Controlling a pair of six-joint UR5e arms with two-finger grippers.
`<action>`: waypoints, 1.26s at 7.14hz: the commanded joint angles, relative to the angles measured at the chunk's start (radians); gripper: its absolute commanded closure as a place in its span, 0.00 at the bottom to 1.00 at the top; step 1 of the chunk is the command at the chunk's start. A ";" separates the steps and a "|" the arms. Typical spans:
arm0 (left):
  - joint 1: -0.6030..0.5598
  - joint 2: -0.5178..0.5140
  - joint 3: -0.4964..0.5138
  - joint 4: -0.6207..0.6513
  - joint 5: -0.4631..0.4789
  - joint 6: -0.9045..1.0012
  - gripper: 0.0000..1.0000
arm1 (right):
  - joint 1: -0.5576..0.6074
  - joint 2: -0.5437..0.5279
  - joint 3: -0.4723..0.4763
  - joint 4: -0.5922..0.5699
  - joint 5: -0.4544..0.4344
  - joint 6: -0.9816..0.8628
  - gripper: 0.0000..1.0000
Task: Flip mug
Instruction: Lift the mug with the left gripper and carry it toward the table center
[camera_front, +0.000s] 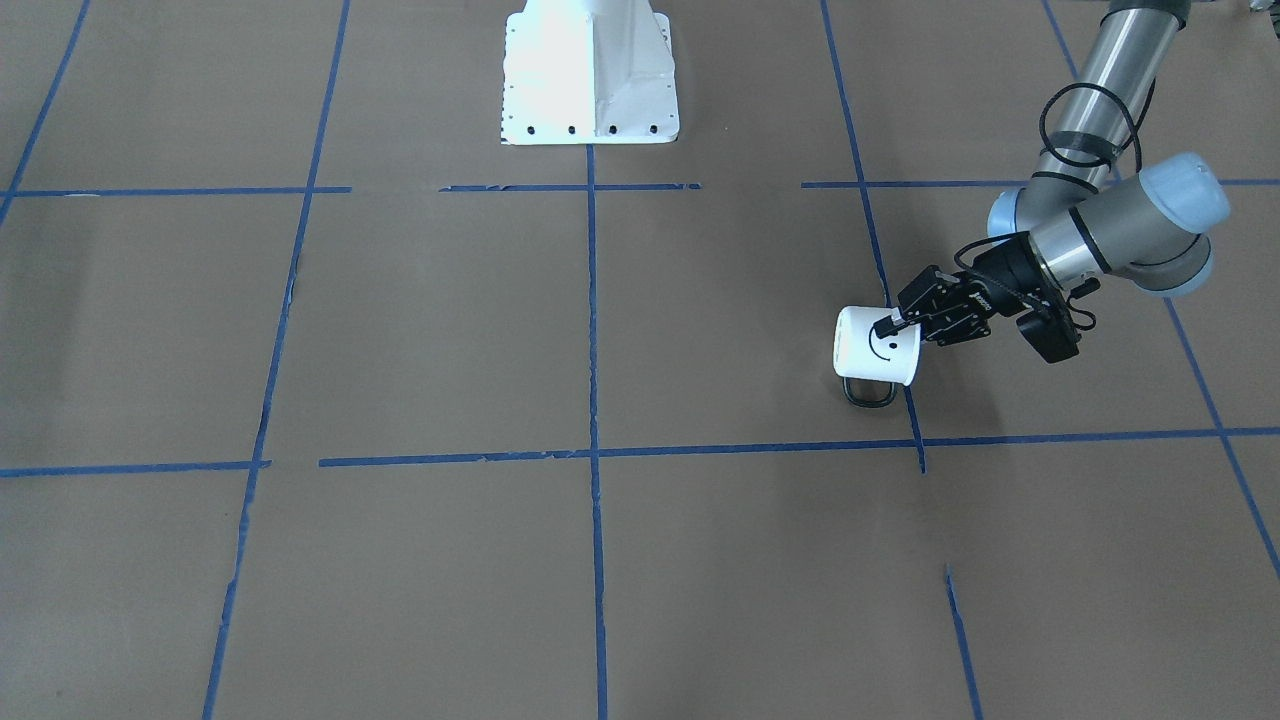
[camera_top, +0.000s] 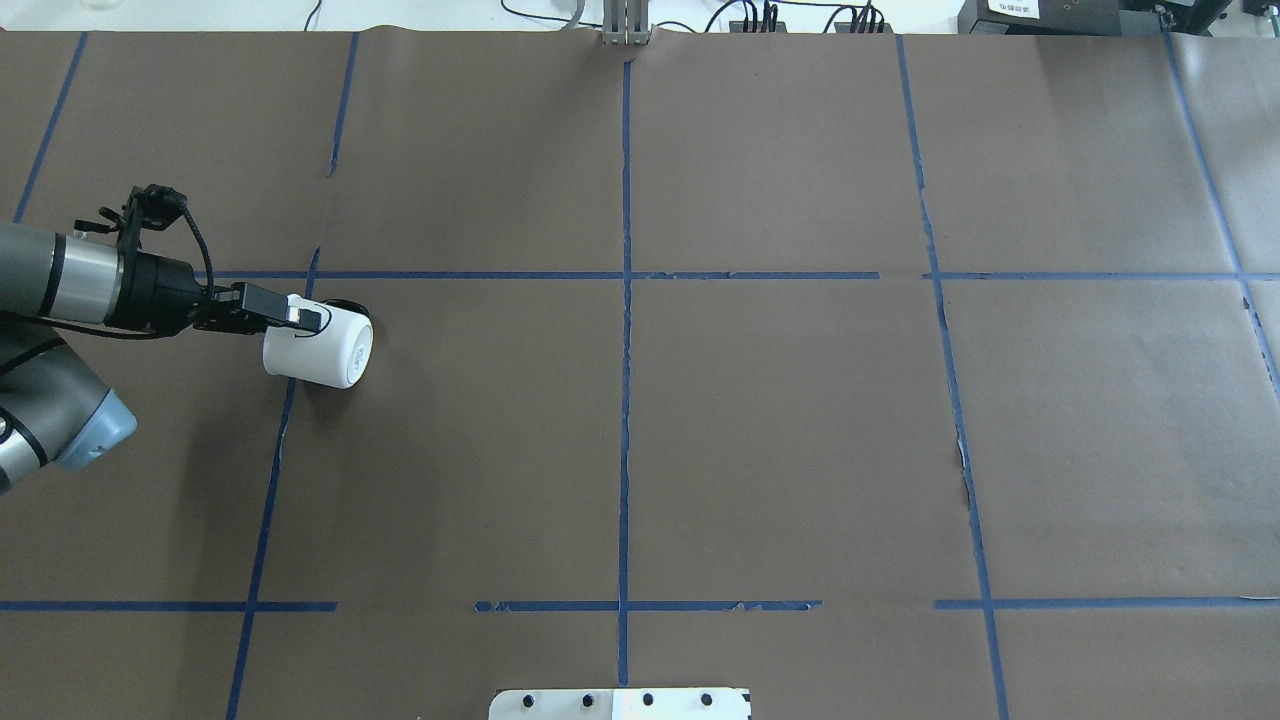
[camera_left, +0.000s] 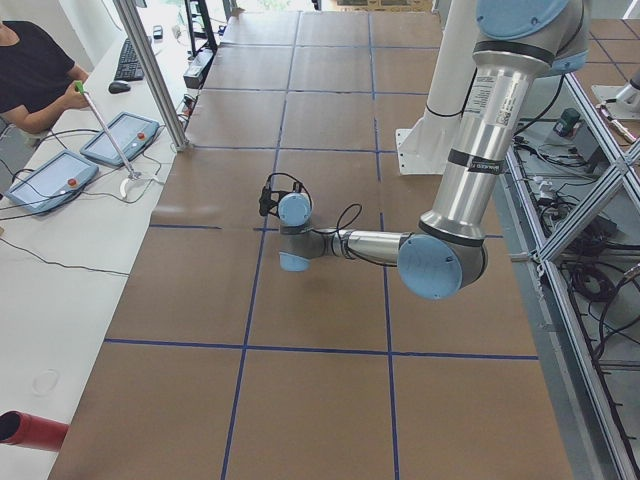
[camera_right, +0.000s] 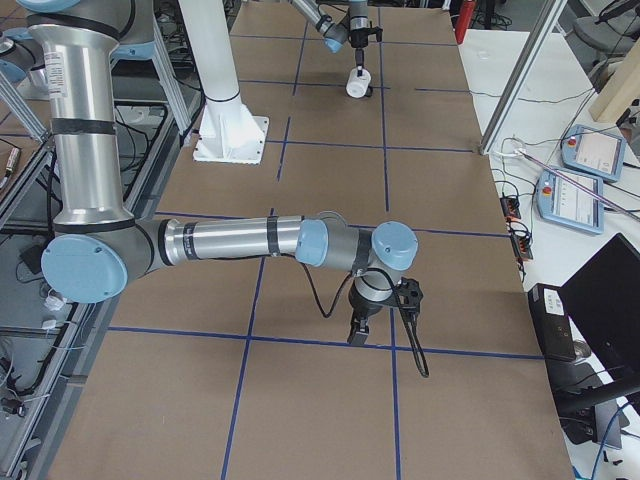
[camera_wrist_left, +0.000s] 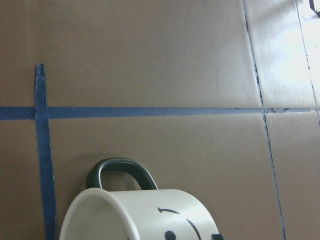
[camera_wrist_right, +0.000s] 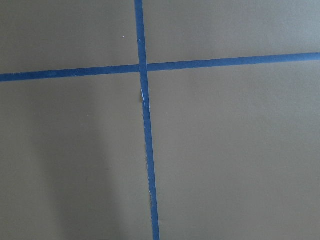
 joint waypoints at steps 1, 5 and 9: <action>0.000 -0.001 -0.017 0.000 0.002 -0.020 0.69 | 0.000 -0.001 0.001 0.000 0.000 0.000 0.00; 0.000 -0.003 -0.051 0.001 -0.041 -0.098 1.00 | 0.000 0.001 0.000 0.000 0.000 0.000 0.00; 0.000 -0.034 -0.138 0.117 -0.101 -0.145 1.00 | 0.000 0.001 0.000 0.000 0.000 0.000 0.00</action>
